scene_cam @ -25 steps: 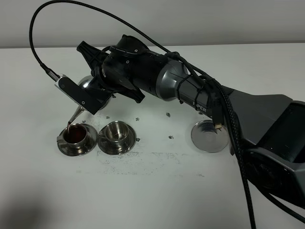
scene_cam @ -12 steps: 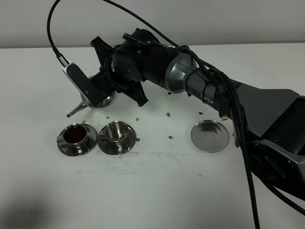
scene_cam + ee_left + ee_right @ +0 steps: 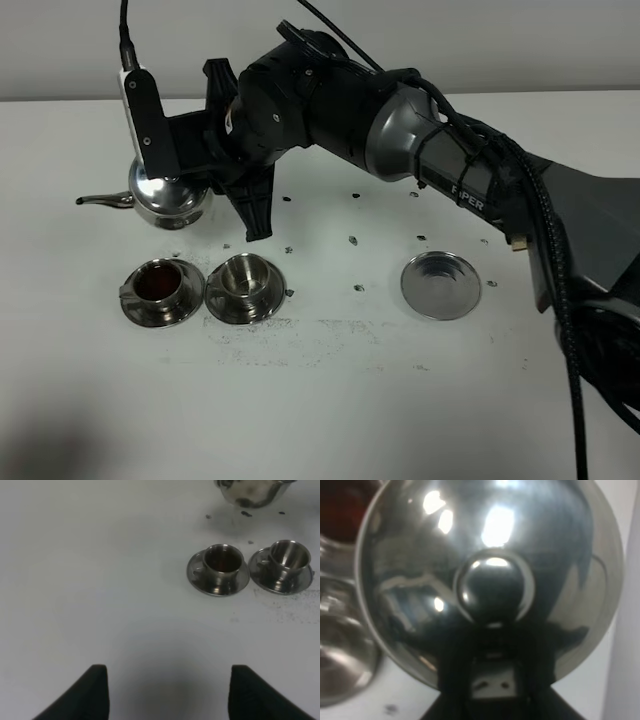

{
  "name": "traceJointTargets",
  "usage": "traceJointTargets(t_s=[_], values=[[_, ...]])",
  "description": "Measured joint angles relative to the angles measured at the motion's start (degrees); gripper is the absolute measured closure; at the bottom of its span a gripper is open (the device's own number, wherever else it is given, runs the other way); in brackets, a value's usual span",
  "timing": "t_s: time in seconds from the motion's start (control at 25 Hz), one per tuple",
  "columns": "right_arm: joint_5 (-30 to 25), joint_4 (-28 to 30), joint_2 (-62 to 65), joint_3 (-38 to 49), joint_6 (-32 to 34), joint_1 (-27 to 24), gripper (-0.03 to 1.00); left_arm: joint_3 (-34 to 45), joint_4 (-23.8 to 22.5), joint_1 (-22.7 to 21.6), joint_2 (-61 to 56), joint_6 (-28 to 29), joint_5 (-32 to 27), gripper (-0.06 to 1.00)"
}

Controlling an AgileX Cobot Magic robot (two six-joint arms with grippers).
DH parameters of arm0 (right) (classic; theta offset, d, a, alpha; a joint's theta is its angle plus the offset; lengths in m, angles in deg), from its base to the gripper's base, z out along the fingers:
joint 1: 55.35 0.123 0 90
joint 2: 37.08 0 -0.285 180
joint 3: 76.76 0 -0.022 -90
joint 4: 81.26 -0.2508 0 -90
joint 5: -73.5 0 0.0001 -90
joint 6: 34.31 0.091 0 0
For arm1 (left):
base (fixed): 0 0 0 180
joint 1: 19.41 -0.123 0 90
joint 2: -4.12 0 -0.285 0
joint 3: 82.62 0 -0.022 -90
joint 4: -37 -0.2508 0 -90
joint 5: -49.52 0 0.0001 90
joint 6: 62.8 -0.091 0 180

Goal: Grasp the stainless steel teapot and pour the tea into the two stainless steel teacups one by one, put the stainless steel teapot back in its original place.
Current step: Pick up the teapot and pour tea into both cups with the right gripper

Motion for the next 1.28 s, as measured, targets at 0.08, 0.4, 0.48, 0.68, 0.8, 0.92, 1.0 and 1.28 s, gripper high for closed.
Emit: traceJointTargets(t_s=[0.08,0.4,0.48,0.68,0.8,0.92,1.0,1.28], values=[[1.92,-0.51,3.20,5.22,1.86,0.37,0.76,0.00,0.00,0.00,0.00,0.00,0.00,0.43],[4.39,-4.64,15.86,23.24,25.38,3.43,0.76,0.00,0.00,0.00,0.00,0.00,0.00,0.43],[4.45,-5.54,17.18,25.71,31.37,4.52,0.76,0.00,0.00,0.00,0.00,0.00,0.00,0.43],[4.45,-6.07,16.98,27.83,41.35,7.56,0.76,0.00,0.00,0.00,0.00,0.00,0.00,0.43],[4.58,-6.28,15.62,27.89,44.19,9.14,0.76,0.00,0.00,0.00,0.00,0.00,0.00,0.43],[4.64,-6.58,13.34,27.89,45.93,10.36,0.76,0.00,0.00,0.00,0.00,0.00,0.00,0.43],[4.64,-6.44,11.65,27.89,46.50,10.89,0.76,0.00,0.00,0.00,0.00,0.00,0.00,0.43],[4.69,-6.30,8.10,27.89,46.73,11.25,0.76,0.00,0.00,0.00,0.00,0.00,0.00,0.43]])
